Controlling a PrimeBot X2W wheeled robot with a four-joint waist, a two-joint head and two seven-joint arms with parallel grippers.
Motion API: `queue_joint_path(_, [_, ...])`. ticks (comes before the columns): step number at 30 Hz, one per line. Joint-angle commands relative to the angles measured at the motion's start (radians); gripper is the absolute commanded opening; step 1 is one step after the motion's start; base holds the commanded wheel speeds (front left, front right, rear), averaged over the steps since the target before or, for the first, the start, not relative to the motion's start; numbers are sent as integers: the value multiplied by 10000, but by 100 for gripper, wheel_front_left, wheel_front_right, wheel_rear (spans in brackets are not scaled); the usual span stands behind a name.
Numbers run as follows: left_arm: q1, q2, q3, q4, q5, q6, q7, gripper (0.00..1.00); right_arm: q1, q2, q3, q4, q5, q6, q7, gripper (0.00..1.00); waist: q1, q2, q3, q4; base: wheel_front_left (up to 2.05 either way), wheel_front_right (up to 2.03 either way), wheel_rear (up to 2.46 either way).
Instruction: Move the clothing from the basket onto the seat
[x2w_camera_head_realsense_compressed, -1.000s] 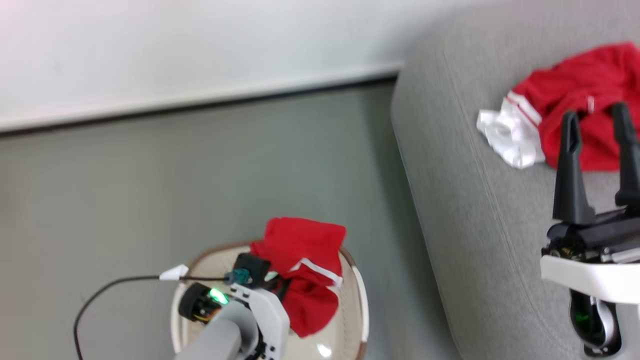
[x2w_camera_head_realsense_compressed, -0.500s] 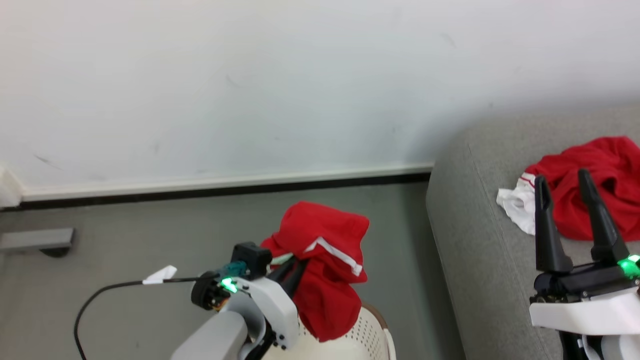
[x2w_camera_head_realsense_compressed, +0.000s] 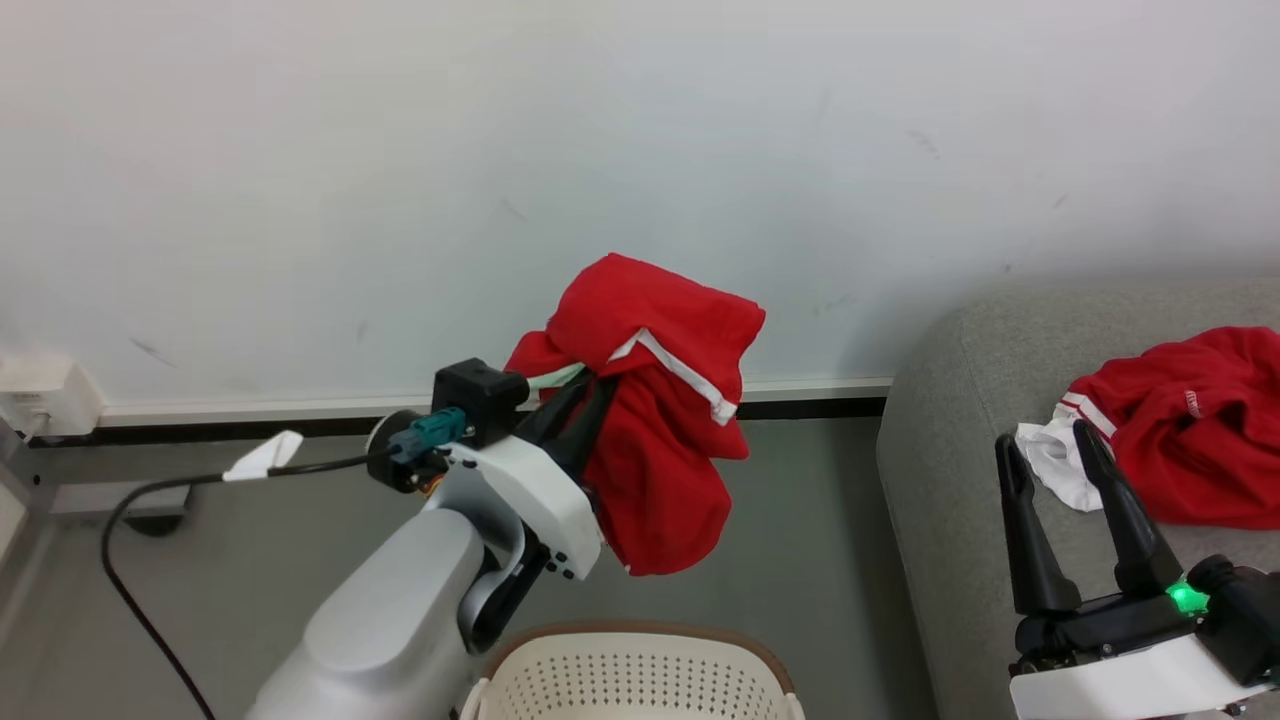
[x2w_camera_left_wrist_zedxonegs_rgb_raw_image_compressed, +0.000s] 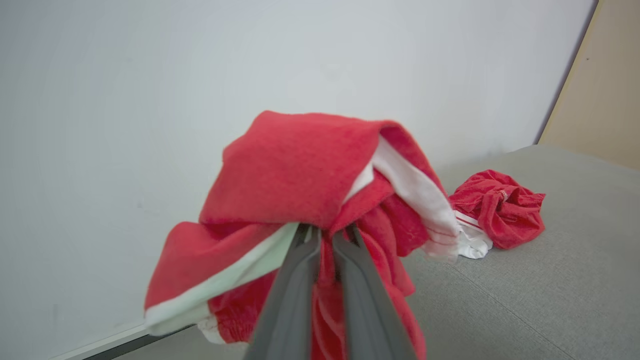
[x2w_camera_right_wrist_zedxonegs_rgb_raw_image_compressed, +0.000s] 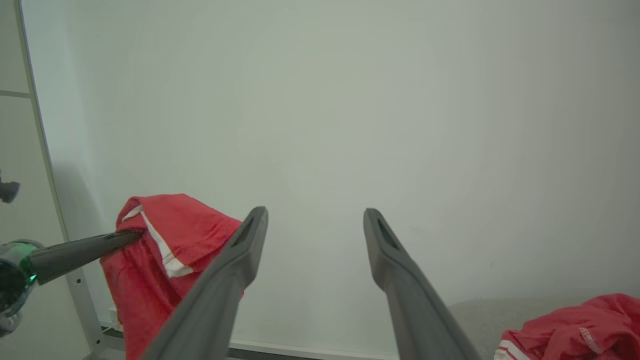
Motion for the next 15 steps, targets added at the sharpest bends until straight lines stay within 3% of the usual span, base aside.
queue_joint_path(1, [-85,130,65,-291,-73,98,121,0,150,5,85,83,83,6,9,100,1,0,-34,-26,0,0,0])
queue_joint_path(15, [325,365,-58,-1838,-253,522,828,0,-144,-160,1463,732,209,6,9,100,1,0,-22,-11,0,0,0])
